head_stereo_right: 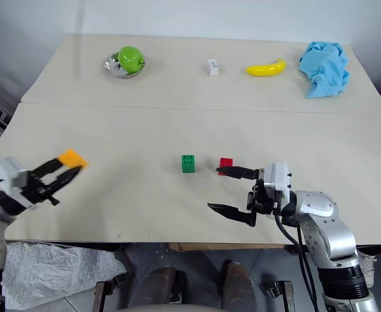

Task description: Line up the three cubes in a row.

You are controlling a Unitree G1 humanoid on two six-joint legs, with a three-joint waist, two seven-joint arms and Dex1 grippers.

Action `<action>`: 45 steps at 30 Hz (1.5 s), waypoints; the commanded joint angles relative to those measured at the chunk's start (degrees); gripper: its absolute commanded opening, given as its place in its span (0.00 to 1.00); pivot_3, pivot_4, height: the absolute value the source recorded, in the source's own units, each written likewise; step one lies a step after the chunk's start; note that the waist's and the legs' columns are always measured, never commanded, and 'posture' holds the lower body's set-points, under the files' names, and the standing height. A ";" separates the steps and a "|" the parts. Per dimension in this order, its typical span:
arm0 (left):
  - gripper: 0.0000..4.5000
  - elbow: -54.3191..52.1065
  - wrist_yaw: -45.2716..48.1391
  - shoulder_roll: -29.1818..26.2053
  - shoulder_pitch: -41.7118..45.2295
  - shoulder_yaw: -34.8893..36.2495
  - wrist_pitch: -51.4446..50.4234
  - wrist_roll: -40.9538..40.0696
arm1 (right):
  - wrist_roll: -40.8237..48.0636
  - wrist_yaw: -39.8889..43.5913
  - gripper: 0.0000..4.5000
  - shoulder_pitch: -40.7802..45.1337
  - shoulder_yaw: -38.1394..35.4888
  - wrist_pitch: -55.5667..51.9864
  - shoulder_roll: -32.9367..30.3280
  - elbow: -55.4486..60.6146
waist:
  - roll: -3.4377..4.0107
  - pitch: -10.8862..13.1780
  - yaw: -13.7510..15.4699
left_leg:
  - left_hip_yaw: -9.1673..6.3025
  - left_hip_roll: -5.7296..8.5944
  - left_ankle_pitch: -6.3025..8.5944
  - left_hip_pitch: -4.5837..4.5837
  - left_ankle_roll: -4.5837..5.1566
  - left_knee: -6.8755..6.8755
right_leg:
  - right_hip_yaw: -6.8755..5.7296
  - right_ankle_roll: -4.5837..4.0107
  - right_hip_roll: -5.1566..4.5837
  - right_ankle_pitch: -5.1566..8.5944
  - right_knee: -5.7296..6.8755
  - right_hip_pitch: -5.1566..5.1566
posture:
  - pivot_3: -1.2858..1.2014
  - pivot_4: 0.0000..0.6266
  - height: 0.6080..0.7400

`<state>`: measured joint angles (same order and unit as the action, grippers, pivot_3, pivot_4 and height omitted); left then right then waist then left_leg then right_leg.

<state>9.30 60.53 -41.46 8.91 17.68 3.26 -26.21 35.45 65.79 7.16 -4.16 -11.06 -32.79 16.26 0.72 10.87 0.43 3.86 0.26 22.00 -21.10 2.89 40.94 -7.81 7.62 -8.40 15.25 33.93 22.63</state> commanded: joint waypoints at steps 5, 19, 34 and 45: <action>0.33 21.99 18.05 4.55 24.44 -17.37 6.34 8.76 | 1.18 0.84 1.00 -6.89 -6.91 2.05 -3.07 1.82 | 0.01 0.00 1.01 | 0.27 0.07 -0.01 0.00 0.00 0.02 | 0.06 0.01 0.33 0.00 -0.03 0.02 | 0.52 0.24 1.00; 0.33 58.81 22.00 12.12 48.70 -21.27 20.29 20.67 | 1.05 -3.80 1.00 -14.69 -11.72 4.27 -1.67 6.23 | -0.10 0.02 0.70 | 1.10 -0.22 -0.04 -0.03 -0.07 0.05 | 0.36 0.09 0.68 -0.01 -0.13 0.15 | 0.52 0.24 1.00; 0.83 63.08 19.34 11.48 50.90 -18.27 19.91 23.70 | 1.32 -6.15 1.00 -17.31 -11.64 5.61 -1.84 7.87 | -0.13 0.03 0.94 | 1.09 -0.24 -0.04 -0.04 -0.07 0.09 | 0.39 0.10 0.68 -0.02 -0.07 0.18 | 0.52 0.24 1.00; 1.00 41.68 25.95 1.97 35.18 -6.22 4.85 9.53 | 6.85 -2.72 1.00 -12.19 -13.72 3.23 -3.84 4.43 | -0.12 0.02 -0.48 | 0.75 -0.55 -0.04 -0.01 -0.07 0.09 | 0.50 0.09 0.67 -0.02 -0.02 0.26 | 0.52 0.24 1.00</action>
<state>57.98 85.89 -38.74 46.07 8.85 12.90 -11.88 40.76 62.43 -5.95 -16.31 -8.56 -35.94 20.48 0.60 10.90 -0.05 4.58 -0.33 21.96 -21.11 2.83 41.05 -7.29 7.72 -7.75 15.23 33.93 22.89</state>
